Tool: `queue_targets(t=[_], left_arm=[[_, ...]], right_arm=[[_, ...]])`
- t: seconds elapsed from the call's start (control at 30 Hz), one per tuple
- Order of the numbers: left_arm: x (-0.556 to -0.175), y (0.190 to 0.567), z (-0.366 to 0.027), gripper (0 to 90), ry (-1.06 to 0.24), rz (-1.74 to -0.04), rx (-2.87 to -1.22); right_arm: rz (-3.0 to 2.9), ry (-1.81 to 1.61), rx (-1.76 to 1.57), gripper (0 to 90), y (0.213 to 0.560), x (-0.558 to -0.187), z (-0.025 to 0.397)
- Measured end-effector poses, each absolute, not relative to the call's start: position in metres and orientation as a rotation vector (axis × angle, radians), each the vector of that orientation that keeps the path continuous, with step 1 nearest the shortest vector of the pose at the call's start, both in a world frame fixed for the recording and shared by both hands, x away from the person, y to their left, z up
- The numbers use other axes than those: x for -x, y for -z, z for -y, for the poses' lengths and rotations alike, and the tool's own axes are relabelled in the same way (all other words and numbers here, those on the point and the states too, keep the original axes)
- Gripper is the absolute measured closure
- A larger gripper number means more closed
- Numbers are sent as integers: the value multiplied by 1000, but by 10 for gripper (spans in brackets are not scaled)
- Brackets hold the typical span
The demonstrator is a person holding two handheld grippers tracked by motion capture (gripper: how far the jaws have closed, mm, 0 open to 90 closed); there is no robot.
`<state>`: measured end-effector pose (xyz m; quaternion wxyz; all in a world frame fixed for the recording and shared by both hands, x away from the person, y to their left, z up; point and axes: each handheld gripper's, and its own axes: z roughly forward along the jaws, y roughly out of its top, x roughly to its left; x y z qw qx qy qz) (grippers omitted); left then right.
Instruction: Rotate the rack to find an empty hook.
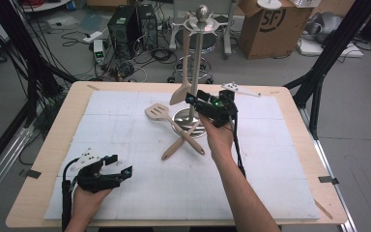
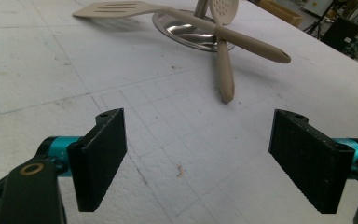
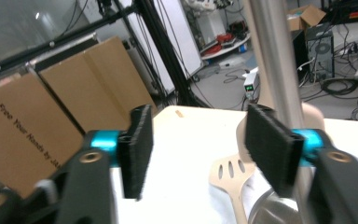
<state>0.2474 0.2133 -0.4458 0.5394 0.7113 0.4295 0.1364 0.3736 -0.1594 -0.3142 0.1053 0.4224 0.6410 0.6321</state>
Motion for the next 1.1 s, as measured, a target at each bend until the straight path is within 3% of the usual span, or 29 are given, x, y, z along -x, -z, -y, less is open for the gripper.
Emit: queue_targets(t=[0.53, 1.1], left_arm=[[-247, 446, -213, 197, -325, -1020, -1693], [-248, 446, -213, 197, -321, -1018, -1695]], right_arm=[[-1972, -1821, -1265, 270, 334, -376, 159], [-2006, -1790, -1319, 250, 350, -378, 161]])
